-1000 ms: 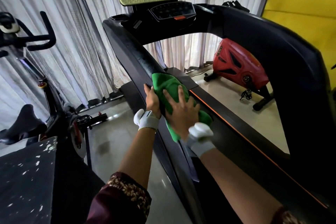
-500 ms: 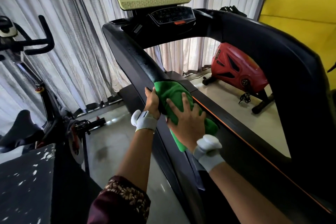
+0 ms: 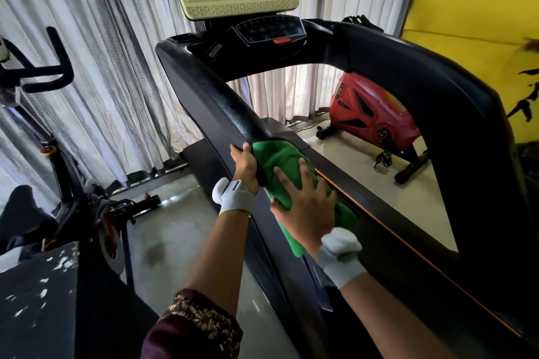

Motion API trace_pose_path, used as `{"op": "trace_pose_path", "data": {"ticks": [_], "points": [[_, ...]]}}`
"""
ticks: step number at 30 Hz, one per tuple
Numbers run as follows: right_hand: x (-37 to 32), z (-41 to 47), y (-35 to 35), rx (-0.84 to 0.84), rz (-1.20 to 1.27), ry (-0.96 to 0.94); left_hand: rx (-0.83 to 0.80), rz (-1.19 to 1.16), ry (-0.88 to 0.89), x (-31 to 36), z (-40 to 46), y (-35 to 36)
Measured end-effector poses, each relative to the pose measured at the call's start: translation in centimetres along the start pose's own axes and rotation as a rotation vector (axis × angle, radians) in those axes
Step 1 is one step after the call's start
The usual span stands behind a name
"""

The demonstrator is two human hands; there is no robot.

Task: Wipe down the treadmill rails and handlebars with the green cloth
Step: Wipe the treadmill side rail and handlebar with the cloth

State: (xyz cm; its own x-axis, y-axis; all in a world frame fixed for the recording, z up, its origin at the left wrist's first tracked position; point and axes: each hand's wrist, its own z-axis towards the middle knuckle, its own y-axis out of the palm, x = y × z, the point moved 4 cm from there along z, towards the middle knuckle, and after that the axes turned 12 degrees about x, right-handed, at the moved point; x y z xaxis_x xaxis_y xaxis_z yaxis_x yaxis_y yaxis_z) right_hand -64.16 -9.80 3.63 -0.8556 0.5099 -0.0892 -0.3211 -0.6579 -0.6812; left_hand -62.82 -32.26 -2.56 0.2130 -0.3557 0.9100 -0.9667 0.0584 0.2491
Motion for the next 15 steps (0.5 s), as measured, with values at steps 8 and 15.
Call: {"op": "trace_pose_path", "data": {"ticks": [8,15], "points": [[-1.6,5.7,1.1,-0.214,0.128,0.051,-0.004,-0.024,0.068,1.7,-2.7,0.0],[-2.7,6.0,1.0,-0.197,0.046,0.001,0.004,0.022,0.008,0.1,0.7,0.1]]}}
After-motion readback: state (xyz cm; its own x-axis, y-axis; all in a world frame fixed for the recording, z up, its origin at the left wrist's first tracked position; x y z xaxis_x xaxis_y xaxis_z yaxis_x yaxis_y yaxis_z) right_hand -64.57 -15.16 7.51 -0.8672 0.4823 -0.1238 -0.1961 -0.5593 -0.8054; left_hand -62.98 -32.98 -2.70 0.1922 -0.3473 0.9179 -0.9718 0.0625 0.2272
